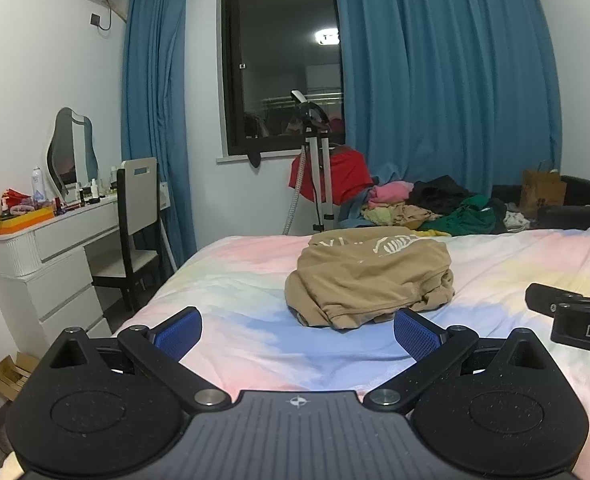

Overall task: Fold clothes
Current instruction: 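Move both grippers toward the crumpled tan T-shirt on the bed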

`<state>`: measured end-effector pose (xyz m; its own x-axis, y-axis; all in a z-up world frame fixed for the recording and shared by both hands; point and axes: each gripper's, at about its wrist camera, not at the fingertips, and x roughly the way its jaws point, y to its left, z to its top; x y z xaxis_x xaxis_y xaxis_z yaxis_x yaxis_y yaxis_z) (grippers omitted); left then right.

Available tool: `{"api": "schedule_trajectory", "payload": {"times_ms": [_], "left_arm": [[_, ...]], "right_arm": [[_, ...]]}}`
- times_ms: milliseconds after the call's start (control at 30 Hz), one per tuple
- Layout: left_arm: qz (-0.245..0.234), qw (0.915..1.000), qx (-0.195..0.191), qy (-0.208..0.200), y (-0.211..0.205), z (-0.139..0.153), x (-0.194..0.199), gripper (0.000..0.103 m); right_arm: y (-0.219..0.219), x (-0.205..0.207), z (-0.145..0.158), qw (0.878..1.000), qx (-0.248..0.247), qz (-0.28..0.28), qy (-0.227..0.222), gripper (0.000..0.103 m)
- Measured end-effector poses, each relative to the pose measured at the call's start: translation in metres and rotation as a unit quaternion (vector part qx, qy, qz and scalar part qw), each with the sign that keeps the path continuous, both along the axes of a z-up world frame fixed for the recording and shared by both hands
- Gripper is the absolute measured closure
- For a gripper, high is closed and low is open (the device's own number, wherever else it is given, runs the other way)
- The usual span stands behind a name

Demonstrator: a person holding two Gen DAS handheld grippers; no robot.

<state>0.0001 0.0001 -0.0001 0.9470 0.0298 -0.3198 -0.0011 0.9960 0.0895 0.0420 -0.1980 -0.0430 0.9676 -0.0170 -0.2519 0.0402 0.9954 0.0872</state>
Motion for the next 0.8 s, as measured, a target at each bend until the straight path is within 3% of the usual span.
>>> {"api": "schedule_trajectory", "payload": {"times_ms": [267,800], "left_arm": [[0.001,0.9999,0.016,-0.005,0.000,0.000,0.002,0.000],[0.016,0.9999,0.005,-0.001,0.007,-0.001,-0.001,0.000]], "right_arm": [[-0.002,-0.002,-0.004,1.000,0.007,-0.001,-0.001,0.006],[-0.001,-0.001,0.000,1.000,0.005,-0.001,0.001,0.006]]}}
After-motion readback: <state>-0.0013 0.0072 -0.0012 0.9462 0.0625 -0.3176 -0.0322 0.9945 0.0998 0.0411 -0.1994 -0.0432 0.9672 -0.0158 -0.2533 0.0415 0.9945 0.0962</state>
